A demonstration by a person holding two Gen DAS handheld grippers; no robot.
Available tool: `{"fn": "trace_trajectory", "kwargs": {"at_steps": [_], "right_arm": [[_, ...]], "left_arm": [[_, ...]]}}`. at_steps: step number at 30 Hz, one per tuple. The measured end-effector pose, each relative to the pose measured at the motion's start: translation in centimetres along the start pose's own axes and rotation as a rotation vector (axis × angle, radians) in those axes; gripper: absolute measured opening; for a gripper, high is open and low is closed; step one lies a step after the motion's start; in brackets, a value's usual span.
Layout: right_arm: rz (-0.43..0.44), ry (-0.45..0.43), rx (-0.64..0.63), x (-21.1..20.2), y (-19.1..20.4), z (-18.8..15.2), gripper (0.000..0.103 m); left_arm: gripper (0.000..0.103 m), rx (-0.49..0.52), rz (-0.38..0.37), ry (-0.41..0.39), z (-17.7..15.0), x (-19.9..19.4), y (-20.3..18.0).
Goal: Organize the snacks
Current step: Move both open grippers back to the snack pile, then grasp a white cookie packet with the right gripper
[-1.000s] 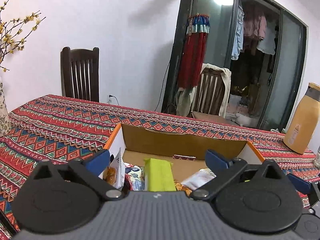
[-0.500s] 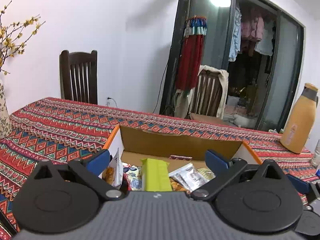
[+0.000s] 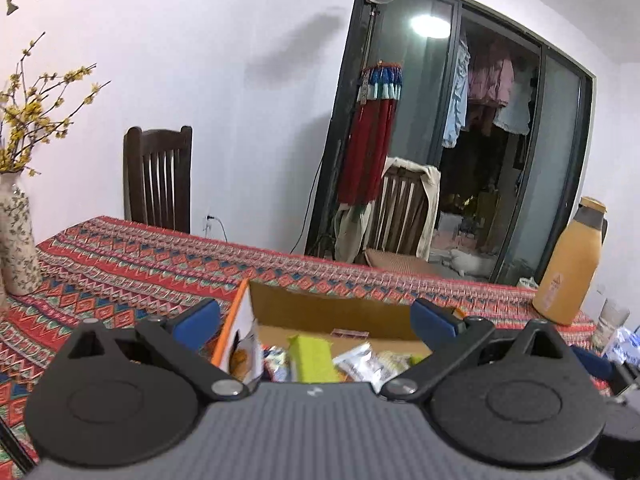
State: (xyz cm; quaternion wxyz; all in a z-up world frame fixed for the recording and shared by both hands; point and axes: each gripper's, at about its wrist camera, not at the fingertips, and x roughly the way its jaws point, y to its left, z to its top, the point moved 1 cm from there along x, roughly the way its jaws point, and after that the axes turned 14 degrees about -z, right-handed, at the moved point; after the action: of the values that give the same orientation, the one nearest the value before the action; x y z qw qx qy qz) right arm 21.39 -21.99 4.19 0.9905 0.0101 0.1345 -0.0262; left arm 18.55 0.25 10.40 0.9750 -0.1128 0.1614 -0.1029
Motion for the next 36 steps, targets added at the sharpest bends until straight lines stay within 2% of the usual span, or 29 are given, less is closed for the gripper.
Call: {"fn": "trace_trajectory", "kwargs": {"at_steps": [4,7,10,13,21,25,36], "right_arm": [[0.005,0.024,-0.042,-1.8,-0.8,-1.1,0.103],[0.014,0.079,-0.082,-2.7,-1.3,-2.8,0.103],[-0.014,0.135,-0.112,-2.9,-1.5,-4.6,0.103],[-0.041,0.192,-0.090,-2.1,-2.2,-6.4,0.103],[-0.053,0.248,-0.005,0.5,-3.1,-8.8,0.103],[-0.050,0.264,0.012,0.9,-3.2,-8.9,0.103],[-0.055,0.291,0.002,1.4,-3.2,-9.2,0.103]], "left_arm": [[0.103,0.019,-0.003,0.061,-1.5,-1.1,1.3],[0.103,0.019,-0.011,0.116,-3.1,-1.2,2.4],[0.103,0.009,-0.015,0.162,-4.8,-0.6,3.2],[0.103,0.001,-0.013,0.193,-6.3,0.3,4.0],[0.103,-0.020,-0.047,0.192,-7.3,0.3,5.0],[0.103,-0.022,-0.053,0.198,-7.4,0.4,5.0],[0.103,-0.011,-0.024,0.229,-8.0,1.2,4.7]]}}
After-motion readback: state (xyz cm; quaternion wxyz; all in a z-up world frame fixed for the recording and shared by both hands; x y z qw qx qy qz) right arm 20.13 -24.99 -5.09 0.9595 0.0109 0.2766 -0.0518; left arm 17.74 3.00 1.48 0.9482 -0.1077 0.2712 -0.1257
